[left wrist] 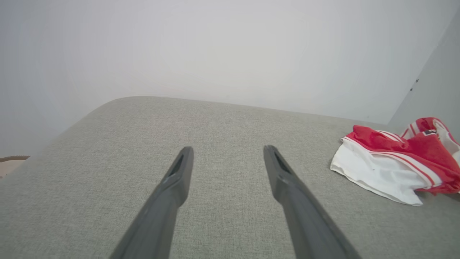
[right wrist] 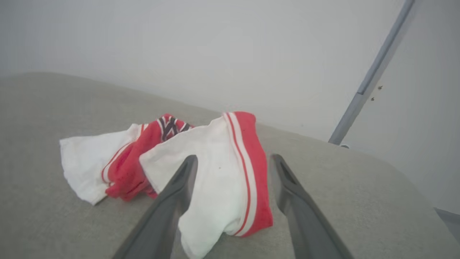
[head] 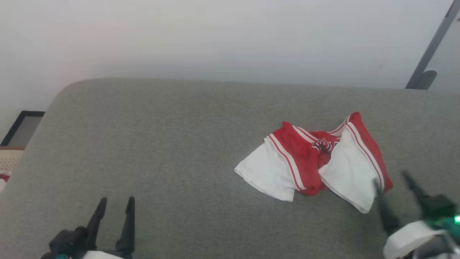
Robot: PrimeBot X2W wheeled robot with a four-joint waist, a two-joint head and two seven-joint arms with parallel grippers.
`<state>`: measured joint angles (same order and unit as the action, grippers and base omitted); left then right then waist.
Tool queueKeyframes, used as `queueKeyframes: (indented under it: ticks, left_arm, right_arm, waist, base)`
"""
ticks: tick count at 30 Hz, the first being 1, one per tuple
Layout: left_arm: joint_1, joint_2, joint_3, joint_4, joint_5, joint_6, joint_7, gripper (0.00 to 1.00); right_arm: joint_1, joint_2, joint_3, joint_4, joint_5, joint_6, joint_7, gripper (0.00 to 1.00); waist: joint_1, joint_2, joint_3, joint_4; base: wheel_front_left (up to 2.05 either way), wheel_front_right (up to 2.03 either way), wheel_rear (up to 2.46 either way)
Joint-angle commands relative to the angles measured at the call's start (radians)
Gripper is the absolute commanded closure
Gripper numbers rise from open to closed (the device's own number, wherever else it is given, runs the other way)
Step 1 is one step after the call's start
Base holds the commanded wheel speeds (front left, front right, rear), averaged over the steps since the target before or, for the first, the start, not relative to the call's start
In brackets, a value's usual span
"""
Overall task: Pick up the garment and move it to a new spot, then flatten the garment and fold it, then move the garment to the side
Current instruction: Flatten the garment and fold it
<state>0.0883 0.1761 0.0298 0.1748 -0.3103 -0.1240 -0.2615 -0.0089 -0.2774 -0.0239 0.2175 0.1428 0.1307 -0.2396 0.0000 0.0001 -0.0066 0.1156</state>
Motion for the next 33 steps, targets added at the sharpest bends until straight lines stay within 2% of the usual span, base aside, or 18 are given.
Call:
queueKeyframes:
  ticks: [1,3,9,14,19,20,27,28,29,30,31,33]
  left_arm:
    - [-0.003,-0.008,0.002,0.001,0.008,-0.005,-0.005,0.00]
    - [-0.008,-0.017,-0.001,0.006,0.013,-0.005,-0.005,0.00]
    - [-0.042,-0.043,-0.025,0.019,0.008,-0.007,-0.005,0.00]
    - [-0.083,-0.061,-0.057,0.034,-0.012,-0.007,-0.005,0.00]
    - [-0.126,-0.081,-0.087,0.042,-0.032,-0.007,-0.005,0.00]
    - [-0.140,-0.085,-0.093,0.046,-0.032,-0.006,-0.005,0.00]
    - [-0.169,-0.095,-0.095,0.053,-0.044,-0.007,-0.005,0.00]
    - [-0.174,-0.095,-0.094,0.053,-0.045,-0.007,-0.005,0.00]
    - [-0.178,-0.096,-0.092,0.053,-0.047,-0.007,-0.005,0.00]
    - [-0.179,-0.096,-0.090,0.055,-0.048,-0.007,-0.005,0.00]
    - [-0.180,-0.095,-0.088,0.056,-0.047,-0.007,-0.005,0.00]
    - [-0.179,-0.095,-0.085,0.059,-0.049,-0.007,-0.005,0.00]
  right_arm:
    - [-0.003,-0.026,0.054,-0.001,0.012,0.000,0.032,0.00]
    - [-0.006,-0.087,0.159,-0.009,0.038,0.000,0.098,0.00]
    - [-0.086,-0.337,0.457,-0.089,0.162,0.000,0.346,0.00]
    - [-0.213,-0.506,0.588,-0.178,0.265,0.000,0.515,0.00]
    - [-0.330,-0.604,0.708,-0.215,0.314,0.000,0.616,0.00]
    - [-0.370,-0.624,0.759,-0.218,0.326,0.000,0.629,0.00]
    - [-0.456,-0.663,0.851,-0.191,0.317,0.000,0.620,0.00]
    - [-0.467,-0.666,0.863,-0.189,0.311,0.000,0.613,0.05]
    - [-0.476,-0.668,0.876,-0.183,0.311,0.000,0.608,0.64]
    - [-0.484,-0.672,0.892,-0.179,0.304,0.000,0.603,0.86]
    - [-0.495,-0.675,0.898,-0.171,0.295,-0.001,0.596,1.00]
    - [-0.509,-0.669,0.908,-0.155,0.293,-0.001,0.580,1.00]
  waist:
    - [0.0000,-0.0001,0.003,0.004]
    - [0.0000,-0.0001,0.010,0.006]
    - [0.0000,-0.0001,0.061,0.019]
    - [0.0000,-0.0001,0.129,0.036]
    - [0.0000,-0.0001,0.197,0.057]
    - [0.0000,-0.0001,0.220,0.065]
    - [0.0000,-0.0001,0.255,0.076]
    - [0.0000,-0.0001,0.258,0.075]
    - [0.0000,-0.0001,0.260,0.074]
    - [0.0000,-0.0001,0.260,0.072]
    - [0.0000,-0.0001,0.259,0.069]
    - [0.0000,-0.0001,0.256,0.060]
  base:
    - [0.00,0.00,0.00]
    - [0.00,0.00,0.00]
    - [0.00,0.00,0.00]
    - [0.00,0.00,0.00]
    - [0.00,0.00,0.00]
    - [0.00,0.00,0.00]
    - [0.00,0.00,0.00]
    - [0.00,0.00,0.00]
    - [0.00,0.00,0.00]
    - [0.00,0.00,0.00]
    - [0.00,0.00,0.00]
    - [0.00,0.00,0.00]
